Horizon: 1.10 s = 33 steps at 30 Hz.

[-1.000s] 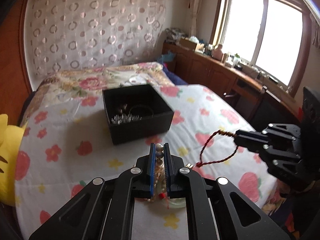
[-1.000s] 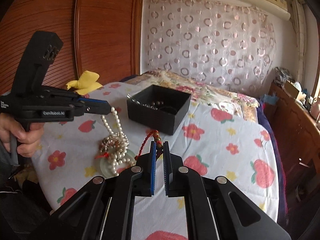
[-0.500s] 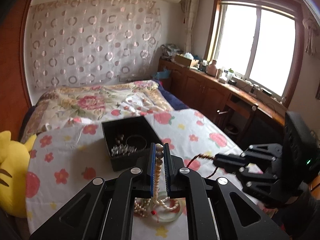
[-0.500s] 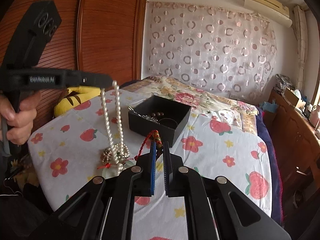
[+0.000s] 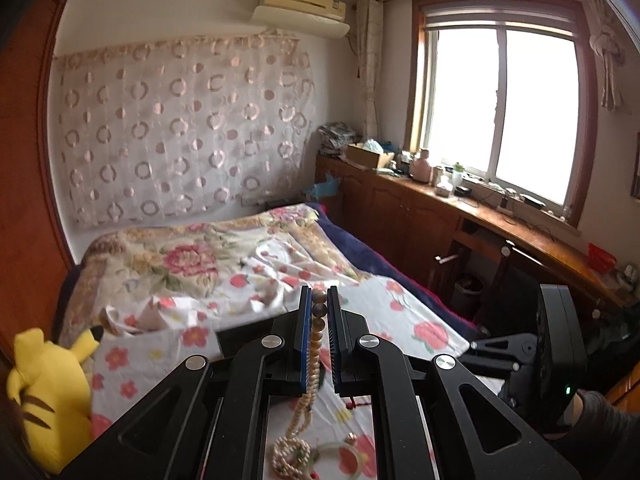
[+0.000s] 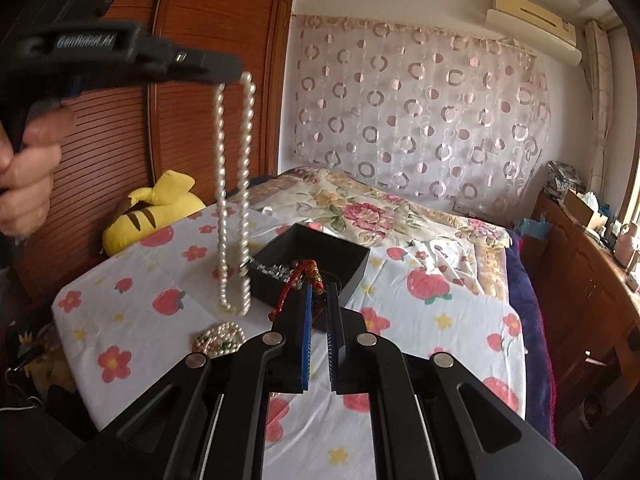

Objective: Organize jewelry
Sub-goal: 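Grasp the pearl necklace with the left tool and lift it over the box, then lower the pearl necklace into the black box and open the left tool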

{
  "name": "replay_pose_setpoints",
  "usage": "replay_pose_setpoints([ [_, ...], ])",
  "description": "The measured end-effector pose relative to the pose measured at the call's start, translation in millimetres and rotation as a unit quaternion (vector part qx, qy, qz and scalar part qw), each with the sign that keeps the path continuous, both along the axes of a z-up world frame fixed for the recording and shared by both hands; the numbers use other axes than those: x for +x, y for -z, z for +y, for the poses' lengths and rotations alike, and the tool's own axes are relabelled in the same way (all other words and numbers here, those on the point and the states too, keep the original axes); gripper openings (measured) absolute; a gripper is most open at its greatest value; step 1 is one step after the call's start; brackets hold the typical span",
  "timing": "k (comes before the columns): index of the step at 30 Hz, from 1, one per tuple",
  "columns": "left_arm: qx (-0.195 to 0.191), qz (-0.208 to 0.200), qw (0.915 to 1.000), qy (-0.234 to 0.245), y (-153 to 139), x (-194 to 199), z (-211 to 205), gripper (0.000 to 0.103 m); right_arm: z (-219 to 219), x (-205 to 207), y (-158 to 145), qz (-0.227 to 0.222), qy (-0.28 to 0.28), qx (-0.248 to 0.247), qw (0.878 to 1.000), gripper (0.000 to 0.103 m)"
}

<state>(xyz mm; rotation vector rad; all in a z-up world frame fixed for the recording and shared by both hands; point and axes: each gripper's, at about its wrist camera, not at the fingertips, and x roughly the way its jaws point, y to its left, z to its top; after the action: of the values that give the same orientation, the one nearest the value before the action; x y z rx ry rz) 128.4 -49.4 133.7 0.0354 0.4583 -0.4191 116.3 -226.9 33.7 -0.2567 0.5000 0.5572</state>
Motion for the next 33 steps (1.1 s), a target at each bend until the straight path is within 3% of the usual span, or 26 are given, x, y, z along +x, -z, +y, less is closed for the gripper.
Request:
replay_pose_setpoints([
  [9, 0.019, -0.009, 0.9992, -0.034, -24, 43, 2, 0.007, 10, 33, -12, -0.009, 0.011, -0.012, 1.000, 0.008],
  [16, 0.033, 0.009, 0.9981, -0.052, -16, 76, 2, 0.007, 20, 67, -3, 0.004, 0.021, -0.024, 0.999, 0.008],
  [27, 0.037, 0.093, 0.9924, -0.072, 75, 114, 20, 0.007, 46, 113, 42, 0.053, 0.026, -0.029, 0.998, 0.008],
  [33, 0.040, 0.113, 0.9896, -0.079, 109, 116, 27, 0.007, 61, 132, 59, 0.071, 0.030, -0.035, 0.996, 0.008],
])
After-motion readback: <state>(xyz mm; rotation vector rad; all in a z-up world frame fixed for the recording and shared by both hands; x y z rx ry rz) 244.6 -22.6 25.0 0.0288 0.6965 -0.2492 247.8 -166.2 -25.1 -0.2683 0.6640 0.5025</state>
